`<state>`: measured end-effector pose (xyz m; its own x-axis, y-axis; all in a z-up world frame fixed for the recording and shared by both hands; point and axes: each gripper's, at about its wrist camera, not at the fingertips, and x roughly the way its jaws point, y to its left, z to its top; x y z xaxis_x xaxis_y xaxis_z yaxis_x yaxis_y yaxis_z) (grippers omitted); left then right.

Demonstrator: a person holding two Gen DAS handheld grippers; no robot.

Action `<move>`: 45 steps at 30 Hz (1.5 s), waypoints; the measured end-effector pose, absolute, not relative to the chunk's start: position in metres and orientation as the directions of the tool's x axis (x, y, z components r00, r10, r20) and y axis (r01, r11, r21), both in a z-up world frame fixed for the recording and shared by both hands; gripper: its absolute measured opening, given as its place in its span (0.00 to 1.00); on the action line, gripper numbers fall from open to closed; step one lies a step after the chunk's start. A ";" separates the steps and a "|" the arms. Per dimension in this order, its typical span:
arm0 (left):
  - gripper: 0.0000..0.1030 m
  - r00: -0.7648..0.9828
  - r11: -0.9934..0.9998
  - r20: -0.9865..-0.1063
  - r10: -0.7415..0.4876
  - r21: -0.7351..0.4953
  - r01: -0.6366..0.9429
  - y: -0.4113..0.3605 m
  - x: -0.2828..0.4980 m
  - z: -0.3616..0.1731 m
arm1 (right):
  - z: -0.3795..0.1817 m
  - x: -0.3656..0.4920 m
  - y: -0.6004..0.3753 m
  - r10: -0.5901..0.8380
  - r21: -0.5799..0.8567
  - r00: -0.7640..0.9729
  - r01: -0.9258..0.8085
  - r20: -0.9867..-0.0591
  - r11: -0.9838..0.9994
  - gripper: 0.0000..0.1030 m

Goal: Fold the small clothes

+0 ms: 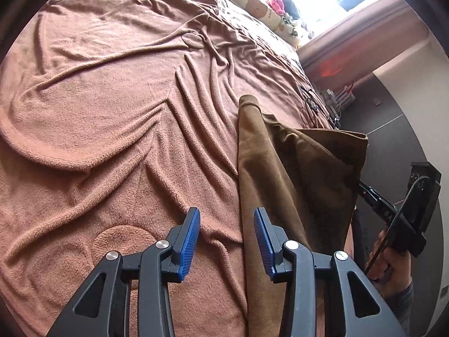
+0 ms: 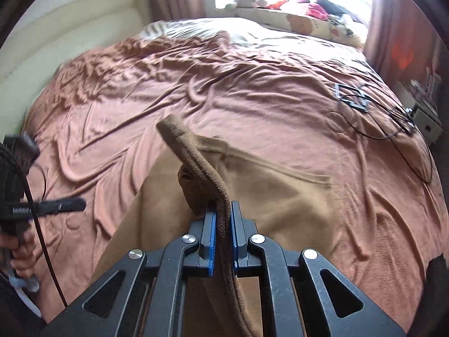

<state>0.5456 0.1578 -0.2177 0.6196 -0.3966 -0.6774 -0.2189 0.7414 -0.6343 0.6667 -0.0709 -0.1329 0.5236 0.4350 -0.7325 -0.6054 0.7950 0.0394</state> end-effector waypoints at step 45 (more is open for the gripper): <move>0.41 0.595 0.768 -0.703 -0.390 -0.605 -0.212 0.138 0.557 -0.231 | -0.187 0.765 -0.166 0.585 0.467 0.397 -0.359 -0.707 0.808 0.70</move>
<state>0.5573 0.1381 -0.2313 0.5948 -0.3895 -0.7032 -0.2118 0.7679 -0.6045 0.7653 -0.1662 -0.1869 0.3967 0.5849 -0.7075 -0.3594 0.8082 0.4666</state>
